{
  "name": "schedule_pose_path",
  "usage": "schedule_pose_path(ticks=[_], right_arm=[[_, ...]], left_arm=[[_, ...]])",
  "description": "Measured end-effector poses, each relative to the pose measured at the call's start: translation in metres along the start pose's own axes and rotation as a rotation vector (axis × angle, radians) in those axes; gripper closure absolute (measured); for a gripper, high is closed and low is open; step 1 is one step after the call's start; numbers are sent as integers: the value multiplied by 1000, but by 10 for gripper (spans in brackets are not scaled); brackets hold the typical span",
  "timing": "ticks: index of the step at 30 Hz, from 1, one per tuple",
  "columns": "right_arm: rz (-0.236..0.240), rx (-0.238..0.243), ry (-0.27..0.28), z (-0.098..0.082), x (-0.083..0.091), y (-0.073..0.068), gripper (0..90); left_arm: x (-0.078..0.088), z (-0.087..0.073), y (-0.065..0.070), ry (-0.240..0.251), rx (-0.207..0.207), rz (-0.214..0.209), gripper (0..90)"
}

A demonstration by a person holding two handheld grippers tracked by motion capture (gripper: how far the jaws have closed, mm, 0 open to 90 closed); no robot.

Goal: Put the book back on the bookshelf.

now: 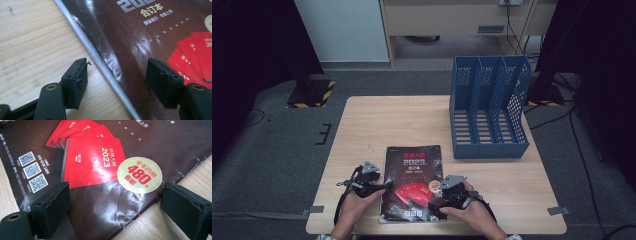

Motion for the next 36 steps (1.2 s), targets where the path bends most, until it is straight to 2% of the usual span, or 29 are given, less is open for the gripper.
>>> schedule_pose_path(ticks=[6, 8, 12, 15, 18, 24, 28, 29, 31, 33, 35, 36], right_arm=[[-15, -7, -2, 1, -2, -3, 78], [-26, -12, -3, 1, -3, -4, 68], [-33, -20, -8, 2, -3, -5, 67], [-32, -18, -6, 2, -3, -5, 67], [-33, -17, -3, 1, -3, -5, 68], [-35, -19, -1, 1, -3, -7, 68], [-38, -22, 2, 1, -3, -8, 68], [-42, -25, 5, 1, -3, -9, 68], [-41, -26, 6, 0, -3, -9, 68], [-41, -28, 5, 0, -3, -9, 66], [-40, -25, 9, 1, -3, -9, 66], [-38, -25, 6, 1, -3, -9, 65]], left_arm=[[-2, 2, 3, 13, 24, -45, 359], [-2, 3, 1, 25, 52, -57, 374], [0, 4, -2, 40, 82, -71, 425], [2, 4, -1, 45, 85, -85, 448], [5, 4, 4, 42, 80, -123, 459], [14, 9, 12, 85, 84, -174, 514], [12, 7, 13, 76, 74, -155, 516], [9, 7, 11, 69, 102, -173, 507], [7, 8, 10, 70, 110, -177, 493], [6, 12, 10, 83, 105, -191, 500], [10, 20, 9, 136, 116, -227, 500], [12, 22, 9, 153, 113, -227, 505]])
Point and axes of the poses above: each handheld gripper's, and its own axes: x roughly backward along the jaws, z roughly out of its top, y roughly to its right, the point moved 5 cm from there along -x, roughly forward along the jaws, and after that the axes turned 2 degrees about x, right-handed, at the moved point
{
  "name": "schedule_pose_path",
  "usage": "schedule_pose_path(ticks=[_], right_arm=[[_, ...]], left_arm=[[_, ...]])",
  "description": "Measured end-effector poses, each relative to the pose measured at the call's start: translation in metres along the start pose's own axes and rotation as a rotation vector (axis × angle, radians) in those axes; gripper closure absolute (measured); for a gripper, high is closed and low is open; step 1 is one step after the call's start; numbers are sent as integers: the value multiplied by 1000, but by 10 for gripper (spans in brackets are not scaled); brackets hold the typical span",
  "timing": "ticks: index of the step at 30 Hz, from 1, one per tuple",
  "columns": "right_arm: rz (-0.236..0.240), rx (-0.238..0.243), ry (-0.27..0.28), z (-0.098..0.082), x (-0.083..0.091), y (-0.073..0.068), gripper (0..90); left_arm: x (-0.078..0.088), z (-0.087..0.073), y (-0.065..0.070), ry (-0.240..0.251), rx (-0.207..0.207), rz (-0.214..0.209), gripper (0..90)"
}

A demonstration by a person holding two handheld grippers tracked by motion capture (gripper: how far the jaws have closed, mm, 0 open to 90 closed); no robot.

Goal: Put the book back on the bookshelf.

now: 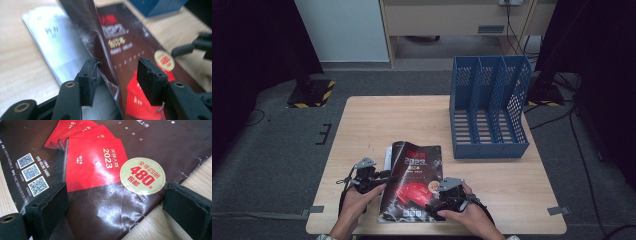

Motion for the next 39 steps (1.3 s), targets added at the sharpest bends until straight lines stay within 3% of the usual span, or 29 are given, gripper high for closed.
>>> schedule_pose_path(ticks=[2, 5, 7, 8, 11, 13, 15, 16, 19, 21, 25, 32, 39], right_arm=[[-1, 0, 0, 0, 0, 0, 65], [0, -2, 2, 0, 0, 0, 64], [-1, 0, 7, -1, 0, 0, 64], [1, 0, 6, -1, 0, 0, 64], [0, 1, 5, -1, 0, 0, 64], [-1, 0, 6, -1, 0, 0, 64], [-1, 0, 5, 0, 0, 0, 63], [-1, 0, 5, 0, 0, 0, 63], [-2, 4, -7, 1, -1, 1, 55], [2, 1, -9, 1, -1, 1, 55], [36, 32, -30, 2, 2, 5, 61], [-6, 15, 11, 5, 11, 19, 135], [2, -6, 29, 7, 13, 21, 162]], left_arm=[[1, 2, 0, 11, 3, -10, 519], [1, -2, 7, -20, 12, -54, 513], [0, -3, 8, -34, 6, -51, 506], [-1, -7, 10, -63, -25, -30, 499], [-8, -9, 12, -78, -29, -6, 482], [-18, -10, 9, -99, -31, 52, 494], [-25, -9, 10, -106, -51, 71, 526], [-25, -9, 10, -106, -51, 71, 545], [-30, -10, 12, -109, -73, 139, 697], [-30, -9, 12, -102, -72, 160, 771], [-24, -7, 12, -81, -39, 127, 889], [-22, -6, 14, -66, -58, 119, 898], [-16, -6, 17, -16, -66, 107, 899]])
Point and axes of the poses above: each handheld gripper's, and its own axes: x roughly backward along the jaws, z roughly out of its top, y roughly to its right, the point moved 5 cm from there along -x, roughly forward along the jaws, and after that the axes turned 2 degrees about x, right-handed, at the moved point
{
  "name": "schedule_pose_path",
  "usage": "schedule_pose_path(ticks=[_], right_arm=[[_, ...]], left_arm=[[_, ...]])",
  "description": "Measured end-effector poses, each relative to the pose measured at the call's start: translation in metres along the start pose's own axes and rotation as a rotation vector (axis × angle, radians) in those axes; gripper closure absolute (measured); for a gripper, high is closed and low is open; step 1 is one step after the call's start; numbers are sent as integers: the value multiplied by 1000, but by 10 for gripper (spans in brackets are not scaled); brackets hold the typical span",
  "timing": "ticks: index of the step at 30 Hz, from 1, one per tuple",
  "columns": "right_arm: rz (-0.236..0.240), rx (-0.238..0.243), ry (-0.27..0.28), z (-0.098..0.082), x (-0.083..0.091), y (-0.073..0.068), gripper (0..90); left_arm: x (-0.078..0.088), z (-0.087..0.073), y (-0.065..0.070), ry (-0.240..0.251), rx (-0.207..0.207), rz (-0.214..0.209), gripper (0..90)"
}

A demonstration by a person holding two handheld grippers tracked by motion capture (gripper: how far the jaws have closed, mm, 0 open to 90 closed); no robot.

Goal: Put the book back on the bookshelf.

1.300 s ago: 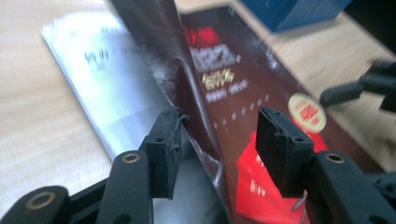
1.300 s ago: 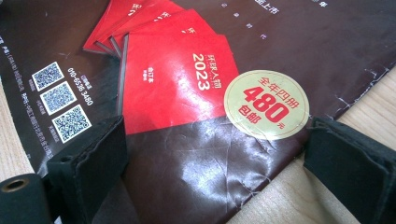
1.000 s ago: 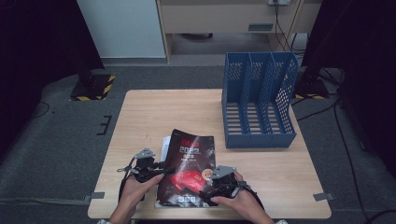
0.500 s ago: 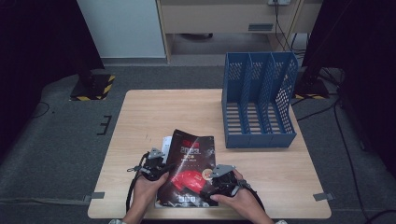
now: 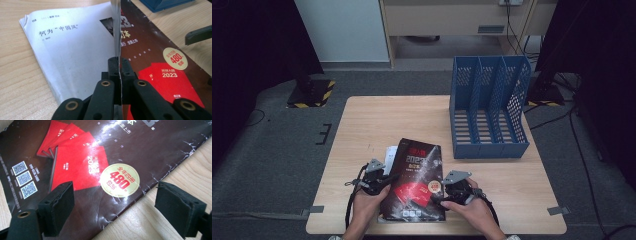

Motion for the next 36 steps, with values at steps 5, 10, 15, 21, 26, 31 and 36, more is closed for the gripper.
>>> schedule_pose_path(ticks=[5, 10, 15, 21, 26, 31, 36], right_arm=[[14, -19, 20, 2, -1, 2, 164], [37, -83, 41, 3, -2, 9, 156], [53, -104, 37, 4, -9, 12, 150], [53, -139, 35, 8, -20, 13, 119], [60, -153, 36, 8, -21, 15, 148], [129, -192, 70, 12, -25, 13, 153], [133, -207, 81, 13, -26, 15, 183]], left_arm=[[2, 3, 2, 28, -22, -4, 899], [8, 7, 4, 63, -34, -25, 900], [16, 11, 9, 100, -63, -40, 900], [25, 13, 11, 134, -57, -37, 900], [33, 16, 15, 161, -72, -65, 900], [37, 18, 15, 180, -72, -77, 900], [30, 11, 3, 119, -11, -53, 894]])
Point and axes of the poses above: each handheld gripper's, and its own axes: x roughly backward along the jaws, z roughly out of its top, y roughly to its right, the point moved 5 cm from there along -x, roughly forward along the jaws, and after that the axes turned 2 degrees about x, right-handed, at the moved point
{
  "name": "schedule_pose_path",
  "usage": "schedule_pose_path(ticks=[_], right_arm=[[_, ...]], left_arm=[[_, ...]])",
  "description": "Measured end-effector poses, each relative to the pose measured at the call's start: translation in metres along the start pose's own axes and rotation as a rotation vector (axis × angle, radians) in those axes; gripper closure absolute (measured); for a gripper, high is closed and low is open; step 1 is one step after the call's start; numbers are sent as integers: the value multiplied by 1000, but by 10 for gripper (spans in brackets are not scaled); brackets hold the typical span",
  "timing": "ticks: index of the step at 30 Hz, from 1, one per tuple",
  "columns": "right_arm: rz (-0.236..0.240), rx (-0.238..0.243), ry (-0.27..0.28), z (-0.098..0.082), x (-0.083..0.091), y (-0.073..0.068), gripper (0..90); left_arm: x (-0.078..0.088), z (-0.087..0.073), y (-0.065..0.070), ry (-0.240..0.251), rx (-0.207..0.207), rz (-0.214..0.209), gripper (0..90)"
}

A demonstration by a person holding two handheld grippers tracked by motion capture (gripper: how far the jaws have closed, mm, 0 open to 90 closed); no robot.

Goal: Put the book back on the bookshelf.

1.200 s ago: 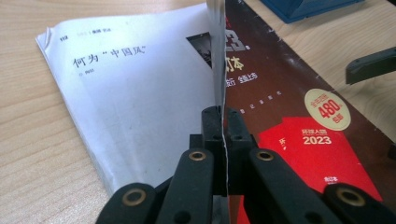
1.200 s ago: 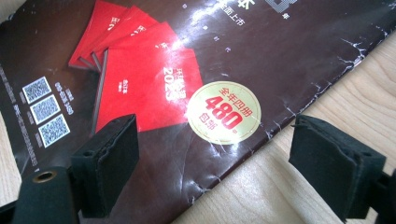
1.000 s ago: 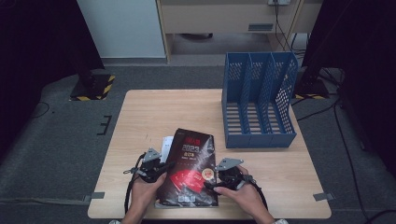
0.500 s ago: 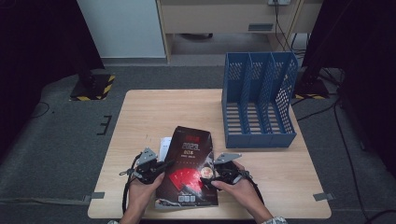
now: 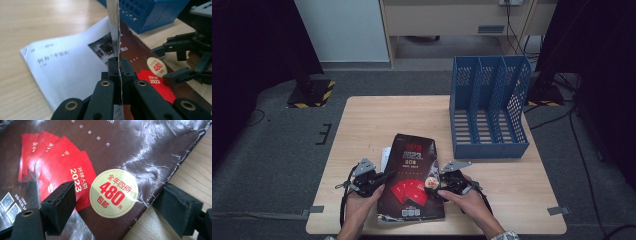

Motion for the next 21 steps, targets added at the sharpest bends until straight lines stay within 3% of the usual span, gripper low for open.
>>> schedule_pose_path(ticks=[2, 3, 5, 8, 10, 15, 16, 21], right_arm=[[-5, 10, -2, 0, 0, -1, 184], [-8, 14, -1, 0, 0, -1, 184], [-6, 12, -2, 0, 0, -1, 186], [-9, 16, -3, 0, 0, -1, 188], [-10, 16, -8, 0, 0, -1, 188], [0, 6, -7, 0, 1, 1, 198], [2, 0, -4, 1, 1, 2, 199], [-1, 1, 3, 0, 1, 2, 198]], left_arm=[[-2, -2, -2, -17, 1, 10, 828], [-3, -4, -8, -44, 6, 49, 790], [-3, -7, -13, -57, 20, 85, 702], [1, -10, -21, -76, 19, 182, 492], [4, -11, -24, -98, -27, 236, 413], [3, -16, -19, -134, -65, 233, 411], [-1, -20, -19, -170, -77, 236, 408], [-8, -25, -21, -207, -79, 226, 411]])
Point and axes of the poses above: each handheld gripper's, and its own axes: x roughly backward along the jaws, z roughly out of its top, y roughly to its right, the point moved 5 cm from there along -x, roughly forward along the jaws, and after that the axes turned 2 degrees about x, right-handed, at the moved point
